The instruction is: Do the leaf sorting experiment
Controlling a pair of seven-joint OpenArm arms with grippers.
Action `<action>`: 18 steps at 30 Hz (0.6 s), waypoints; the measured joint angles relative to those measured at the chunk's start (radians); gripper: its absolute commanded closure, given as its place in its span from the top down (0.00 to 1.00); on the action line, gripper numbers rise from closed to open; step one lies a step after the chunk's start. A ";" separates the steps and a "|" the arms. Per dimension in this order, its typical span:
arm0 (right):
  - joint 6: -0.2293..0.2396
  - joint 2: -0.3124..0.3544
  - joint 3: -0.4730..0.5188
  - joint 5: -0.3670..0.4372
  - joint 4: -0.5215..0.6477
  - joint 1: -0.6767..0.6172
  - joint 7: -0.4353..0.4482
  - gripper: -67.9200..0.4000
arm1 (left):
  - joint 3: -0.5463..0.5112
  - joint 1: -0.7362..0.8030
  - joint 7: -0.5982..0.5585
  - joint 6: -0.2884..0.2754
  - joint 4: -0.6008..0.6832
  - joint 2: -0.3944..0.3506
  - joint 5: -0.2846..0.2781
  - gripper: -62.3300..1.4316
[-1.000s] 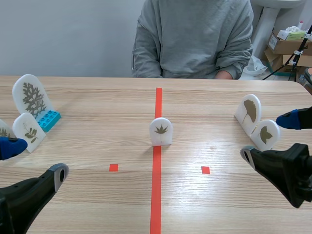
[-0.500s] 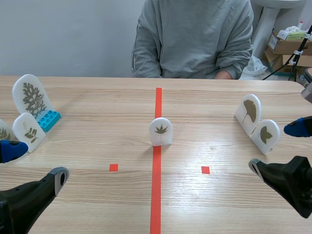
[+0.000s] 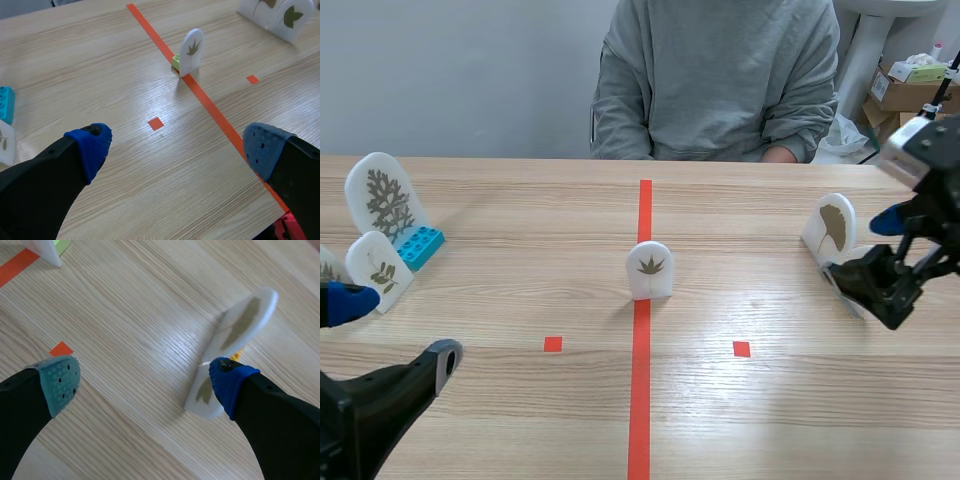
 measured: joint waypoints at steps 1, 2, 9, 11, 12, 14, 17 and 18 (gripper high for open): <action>0.000 0.000 -0.045 0.000 -0.045 0.041 0.001 0.77 | 0.000 0.000 0.002 0.000 0.000 0.000 0.000 0.90; 0.000 -0.001 -0.093 0.000 -0.088 0.082 0.004 0.77 | 0.000 0.000 0.002 0.000 0.000 0.000 0.000 0.90; 0.000 -0.054 -0.348 -0.011 -0.310 0.334 0.035 0.77 | 0.000 0.000 0.017 0.000 0.000 0.000 -0.002 0.90; 0.000 -0.082 -0.397 -0.012 -0.371 0.393 0.042 0.77 | 0.000 0.000 0.017 0.000 0.000 0.000 -0.002 0.90; 0.000 -0.096 -0.425 -0.014 -0.402 0.422 0.043 0.77 | 0.000 0.000 0.017 0.000 0.000 0.000 -0.002 0.90; 0.000 -0.121 -0.484 -0.017 -0.460 0.475 0.050 0.77 | 0.000 0.000 0.017 0.000 0.000 0.000 -0.002 0.90; 0.000 -0.161 -0.562 -0.032 -0.535 0.538 0.066 0.77 | 0.000 0.000 0.018 0.000 0.000 0.000 -0.002 0.90; 0.000 -0.177 -0.583 -0.043 -0.557 0.554 0.073 0.77 | 0.000 0.000 0.018 0.000 0.000 0.000 -0.002 0.90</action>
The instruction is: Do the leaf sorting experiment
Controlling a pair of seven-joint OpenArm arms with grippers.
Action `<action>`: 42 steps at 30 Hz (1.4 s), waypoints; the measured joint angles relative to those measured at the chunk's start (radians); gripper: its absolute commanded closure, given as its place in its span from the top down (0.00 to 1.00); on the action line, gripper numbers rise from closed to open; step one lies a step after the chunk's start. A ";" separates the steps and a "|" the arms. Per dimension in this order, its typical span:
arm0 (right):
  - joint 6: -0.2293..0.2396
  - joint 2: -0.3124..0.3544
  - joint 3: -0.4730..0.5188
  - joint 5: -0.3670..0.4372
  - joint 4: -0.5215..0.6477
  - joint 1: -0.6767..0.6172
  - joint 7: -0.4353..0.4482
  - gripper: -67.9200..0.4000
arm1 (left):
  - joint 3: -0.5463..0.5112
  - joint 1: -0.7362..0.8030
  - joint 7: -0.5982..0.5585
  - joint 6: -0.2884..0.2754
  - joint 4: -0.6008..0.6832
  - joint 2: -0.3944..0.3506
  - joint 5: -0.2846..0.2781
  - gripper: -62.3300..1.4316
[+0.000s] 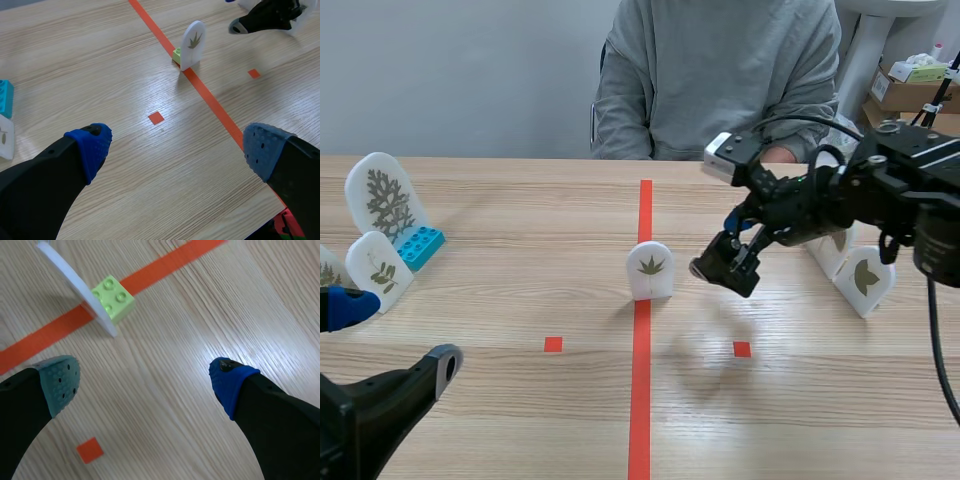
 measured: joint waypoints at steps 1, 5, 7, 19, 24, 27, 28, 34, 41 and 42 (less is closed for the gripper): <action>0.000 -0.014 -0.014 -0.008 -0.017 0.012 0.007 0.77 | 0.000 0.000 0.000 0.000 0.000 0.001 0.000 0.90; 0.000 -0.074 -0.055 -0.070 -0.089 0.040 0.067 0.77 | 0.000 0.000 0.000 0.000 0.000 0.037 0.000 0.90; 0.000 -0.102 -0.071 -0.104 -0.119 0.044 0.083 0.77 | 0.000 0.000 0.000 0.000 0.000 0.051 0.000 0.90; -0.019 -0.192 -0.149 -0.188 -0.174 0.044 0.200 0.73 | 0.000 0.000 0.000 0.000 0.000 0.066 0.000 0.90; -0.045 -0.186 -0.148 -0.188 -0.174 0.044 0.194 0.71 | 0.000 0.000 0.000 0.000 0.000 0.066 0.000 0.90; -0.045 -0.183 -0.148 -0.189 -0.174 0.044 0.186 0.64 | 0.000 0.000 0.000 0.000 0.000 0.066 0.000 0.90; -0.045 -0.183 -0.148 -0.189 -0.174 0.044 0.185 0.59 | 0.000 0.000 0.000 0.000 0.000 0.066 0.000 0.90; -0.045 -0.183 -0.148 -0.189 -0.174 0.044 0.182 0.43 | 0.000 0.000 0.000 0.000 0.000 0.066 0.000 0.90; -0.045 -0.183 -0.148 -0.189 -0.174 0.044 0.182 0.26 | 0.000 0.000 0.000 0.000 0.000 0.066 0.000 0.90; -0.045 -0.183 -0.148 -0.189 -0.174 0.044 0.182 0.23 | 0.000 0.000 0.000 0.000 0.000 0.066 0.000 0.90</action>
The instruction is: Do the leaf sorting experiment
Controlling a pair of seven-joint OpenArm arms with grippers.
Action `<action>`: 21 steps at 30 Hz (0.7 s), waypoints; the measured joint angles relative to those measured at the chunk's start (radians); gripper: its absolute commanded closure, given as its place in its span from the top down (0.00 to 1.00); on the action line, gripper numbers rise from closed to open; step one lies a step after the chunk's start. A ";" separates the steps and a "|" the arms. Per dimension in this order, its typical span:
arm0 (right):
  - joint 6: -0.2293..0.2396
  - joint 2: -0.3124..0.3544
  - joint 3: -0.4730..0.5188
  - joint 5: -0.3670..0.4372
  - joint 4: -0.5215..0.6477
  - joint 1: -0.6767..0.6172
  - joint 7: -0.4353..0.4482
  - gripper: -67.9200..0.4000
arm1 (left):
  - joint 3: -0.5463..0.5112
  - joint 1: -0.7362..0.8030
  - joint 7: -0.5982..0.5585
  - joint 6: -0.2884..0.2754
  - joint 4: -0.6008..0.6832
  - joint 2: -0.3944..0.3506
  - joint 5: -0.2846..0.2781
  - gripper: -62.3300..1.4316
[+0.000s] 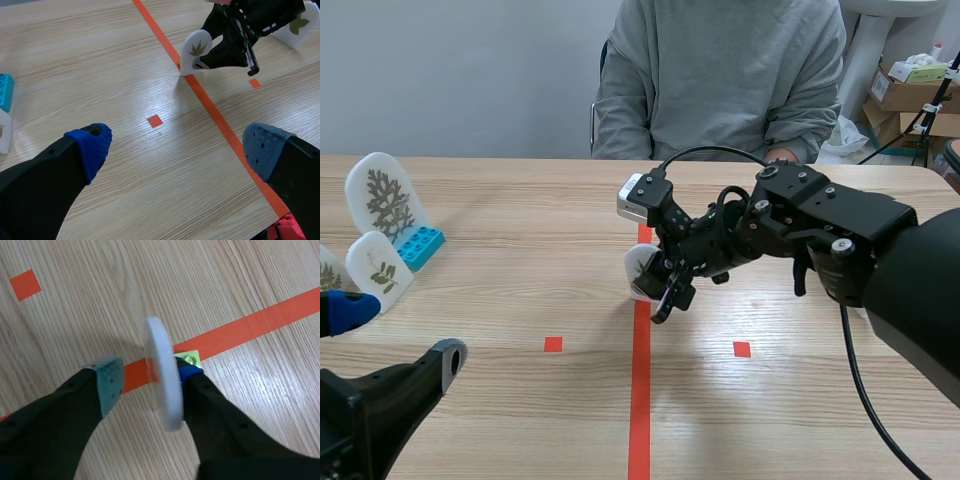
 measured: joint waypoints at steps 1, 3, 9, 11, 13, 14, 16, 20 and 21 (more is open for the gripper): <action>0.000 0.000 0.000 0.000 0.000 0.000 0.000 0.22 | 0.000 0.000 0.000 0.000 0.000 0.000 0.000 0.90; 0.000 0.000 0.000 0.000 0.000 0.000 0.000 0.21 | 0.000 0.000 0.000 0.000 0.000 0.000 0.000 0.90; 0.000 0.000 0.000 0.000 0.000 0.000 -0.002 0.06 | 0.000 0.000 0.000 0.000 0.000 0.000 0.000 0.90; 0.000 0.000 0.000 0.000 0.000 0.000 -0.003 0.05 | 0.000 0.000 0.000 0.000 0.000 0.000 0.000 0.90; 0.000 0.000 0.000 0.000 0.000 0.000 -0.003 0.03 | 0.000 0.000 0.000 0.000 0.000 0.000 0.000 0.90; 0.000 0.000 0.000 0.000 0.000 0.000 -0.002 0.03 | 0.000 0.000 0.000 0.000 0.000 0.000 0.000 0.90; 0.000 0.000 0.000 0.000 0.000 0.000 -0.002 0.03 | 0.000 0.000 0.000 0.000 0.000 0.000 0.000 0.90; 0.001 0.000 0.003 0.005 0.000 0.000 -0.006 0.03 | 0.000 0.000 0.000 0.000 0.000 0.000 0.000 0.90; 0.001 0.000 0.009 0.020 0.000 0.000 -0.024 0.03 | 0.000 0.000 0.000 0.000 0.000 0.000 0.000 0.90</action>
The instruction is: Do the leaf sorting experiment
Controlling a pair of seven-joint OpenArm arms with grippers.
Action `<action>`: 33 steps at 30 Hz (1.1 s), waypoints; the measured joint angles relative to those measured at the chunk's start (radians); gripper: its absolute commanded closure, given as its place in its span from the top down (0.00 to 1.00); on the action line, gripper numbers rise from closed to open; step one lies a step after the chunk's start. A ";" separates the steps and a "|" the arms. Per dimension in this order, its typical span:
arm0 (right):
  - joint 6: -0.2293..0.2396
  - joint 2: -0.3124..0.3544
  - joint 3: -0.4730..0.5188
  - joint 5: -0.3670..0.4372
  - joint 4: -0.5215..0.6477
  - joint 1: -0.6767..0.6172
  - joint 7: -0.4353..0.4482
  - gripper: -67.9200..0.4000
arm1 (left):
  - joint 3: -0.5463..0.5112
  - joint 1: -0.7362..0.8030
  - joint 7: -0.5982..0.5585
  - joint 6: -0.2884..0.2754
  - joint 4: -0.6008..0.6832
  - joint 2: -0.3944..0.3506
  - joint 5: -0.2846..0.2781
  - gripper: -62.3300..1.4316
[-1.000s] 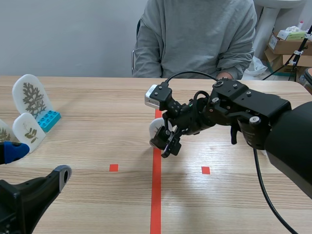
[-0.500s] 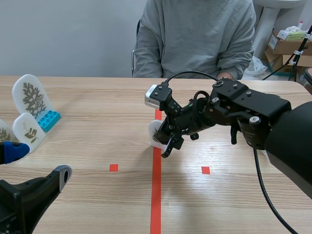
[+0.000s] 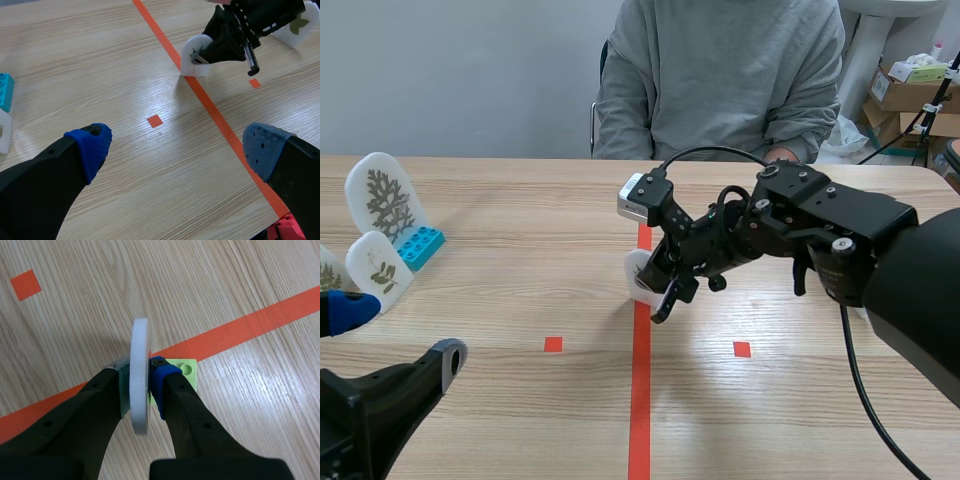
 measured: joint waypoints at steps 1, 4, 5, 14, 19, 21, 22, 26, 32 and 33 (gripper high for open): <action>0.000 0.000 0.011 0.016 0.003 0.000 -0.022 0.03 | 0.000 0.000 0.000 0.000 0.000 0.000 0.000 0.90; 0.002 0.001 0.049 0.073 0.032 -0.001 -0.082 0.03 | 0.000 0.000 0.000 0.000 0.000 0.000 0.000 0.90; 0.001 0.001 0.063 0.093 0.048 -0.001 -0.110 0.03 | 0.000 0.000 0.000 0.000 0.000 0.000 0.000 0.90; -0.127 0.007 0.122 0.217 0.263 -0.018 -0.308 0.03 | 0.000 0.000 0.000 0.000 0.000 0.000 0.000 0.90; -0.185 0.061 0.143 0.221 0.459 -0.092 -0.356 0.03 | 0.000 0.000 0.000 0.000 0.000 0.000 0.000 0.90; -0.182 0.086 0.160 0.222 0.519 -0.137 -0.356 0.03 | 0.000 0.000 0.000 0.000 0.000 0.000 0.000 0.90; -0.183 0.098 0.172 0.222 0.542 -0.163 -0.356 0.03 | 0.000 -0.001 0.000 0.000 0.000 0.000 0.000 0.90; -0.185 0.150 0.241 0.221 0.607 -0.288 -0.332 0.03 | 0.000 -0.006 0.000 0.000 0.000 0.000 0.000 0.90; -0.185 0.235 0.383 0.219 0.674 -0.470 -0.262 0.03 | 0.000 -0.006 0.000 0.000 0.000 0.000 0.000 0.90; -0.185 0.242 0.412 0.218 0.674 -0.488 -0.249 0.03 | 0.000 -0.006 0.000 0.000 0.000 0.000 0.000 0.90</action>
